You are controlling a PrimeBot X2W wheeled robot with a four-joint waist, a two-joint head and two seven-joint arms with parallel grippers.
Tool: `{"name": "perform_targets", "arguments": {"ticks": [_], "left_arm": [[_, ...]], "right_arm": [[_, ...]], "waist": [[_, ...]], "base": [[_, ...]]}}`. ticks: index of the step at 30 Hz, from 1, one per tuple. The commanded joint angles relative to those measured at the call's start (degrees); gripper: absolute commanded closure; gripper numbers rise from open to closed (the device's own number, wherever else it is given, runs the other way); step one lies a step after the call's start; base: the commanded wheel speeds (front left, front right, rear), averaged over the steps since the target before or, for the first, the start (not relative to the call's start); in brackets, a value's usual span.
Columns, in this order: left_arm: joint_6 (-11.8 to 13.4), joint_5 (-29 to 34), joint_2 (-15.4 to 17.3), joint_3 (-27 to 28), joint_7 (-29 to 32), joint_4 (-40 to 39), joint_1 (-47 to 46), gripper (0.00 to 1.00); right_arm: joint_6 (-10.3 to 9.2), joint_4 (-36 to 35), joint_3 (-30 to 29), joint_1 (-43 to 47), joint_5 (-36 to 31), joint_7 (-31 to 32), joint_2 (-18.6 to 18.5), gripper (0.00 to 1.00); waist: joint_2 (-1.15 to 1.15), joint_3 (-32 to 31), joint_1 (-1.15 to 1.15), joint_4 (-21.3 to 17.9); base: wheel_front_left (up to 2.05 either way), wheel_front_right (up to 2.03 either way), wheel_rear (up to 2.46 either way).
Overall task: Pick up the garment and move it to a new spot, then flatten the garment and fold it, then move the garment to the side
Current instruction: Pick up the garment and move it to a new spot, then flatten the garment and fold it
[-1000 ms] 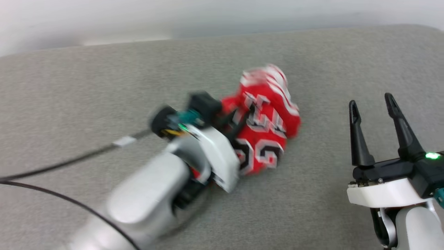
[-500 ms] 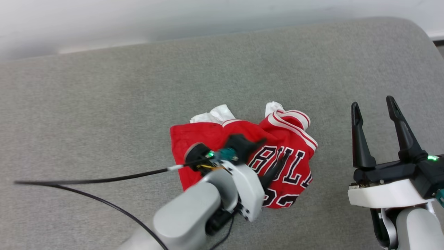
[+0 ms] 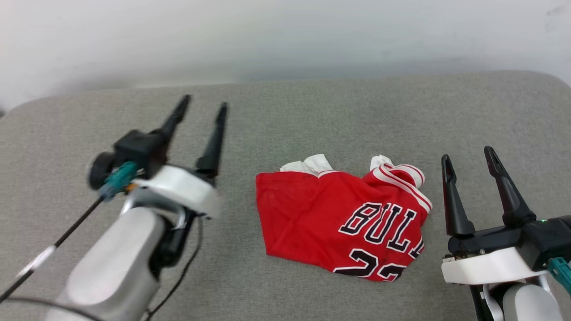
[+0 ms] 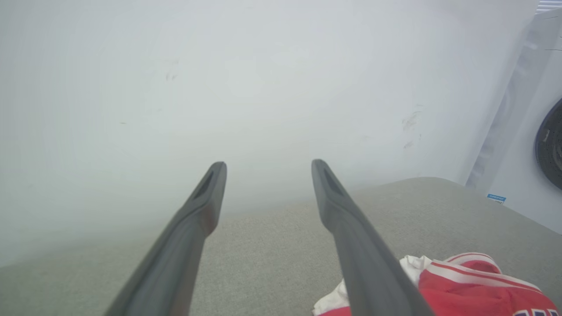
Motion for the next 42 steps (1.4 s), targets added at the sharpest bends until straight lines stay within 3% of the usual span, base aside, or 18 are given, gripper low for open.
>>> {"name": "perform_targets", "arguments": {"ticks": [1, 4, 8, 13, 16, 26, 33, 37, 42], "left_arm": [[0.72, 1.59, 1.22, 1.48, -0.27, -1.91, 2.60, 0.00], [1.85, 3.82, 2.73, 7.39, -0.29, -7.69, 8.95, 0.00], [2.91, 5.39, 1.40, 13.04, -0.24, -13.68, 19.47, 0.00], [2.90, 8.63, -3.16, 17.70, -0.25, -17.67, 29.75, 0.00], [0.44, 10.08, -6.66, 20.43, -0.25, -18.62, 33.40, 0.00], [-6.40, 16.98, -12.18, 23.93, -0.26, -16.23, 33.93, 0.00], [-10.40, 19.71, -11.96, 23.43, 0.40, -14.69, 29.31, 0.00], [-12.81, 19.49, -10.02, 20.25, 8.13, -13.97, 21.87, 0.00], [-14.64, 14.79, -7.58, 15.77, 27.03, -11.22, 9.89, 0.00]], "right_arm": [[-0.04, -0.22, 0.11, 0.49, -0.45, -0.12, 0.11, 0.00], [-0.04, -0.65, 0.39, 1.41, -0.48, -0.12, 0.11, 0.00], [-0.04, -1.21, 0.81, 2.02, -0.35, -0.12, 0.11, 0.00], [-0.04, -1.65, 0.77, 2.43, 0.63, -0.12, 0.11, 0.00], [-0.04, -1.96, 0.86, 2.60, 0.88, -0.12, 0.12, 0.00], [-0.04, -2.56, 0.85, 2.17, 1.08, -0.12, 0.12, 0.00], [-0.04, -3.10, 0.57, 0.78, 0.79, -0.12, 0.11, 0.00], [-0.04, -3.36, 0.02, -0.04, 0.73, -0.12, 0.12, 0.00], [-0.04, -3.50, 0.17, -1.17, 0.94, -0.12, 0.12, 0.00]], "waist": [[0.00, -0.90, 0.00, 0.94], [0.00, -1.40, 0.00, 1.55], [0.00, -1.89, 0.00, 1.81], [0.00, -2.04, 0.00, 1.82], [0.00, -2.05, 0.00, 1.87], [0.00, -0.64, 0.00, 1.36], [0.00, 2.21, 0.00, -0.01], [0.00, 4.35, 0.00, -0.64], [0.00, 7.29, 0.00, -1.62]], "base": [[0.00, 0.00, 0.00], [0.00, 0.00, 0.00], [0.00, 0.00, 0.00], [0.00, 0.00, 0.00], [0.00, 0.00, 0.00], [0.00, 0.00, 0.00], [0.00, 0.00, 0.00], [0.00, 0.00, 0.00], [0.00, 0.00, 0.00]]}}
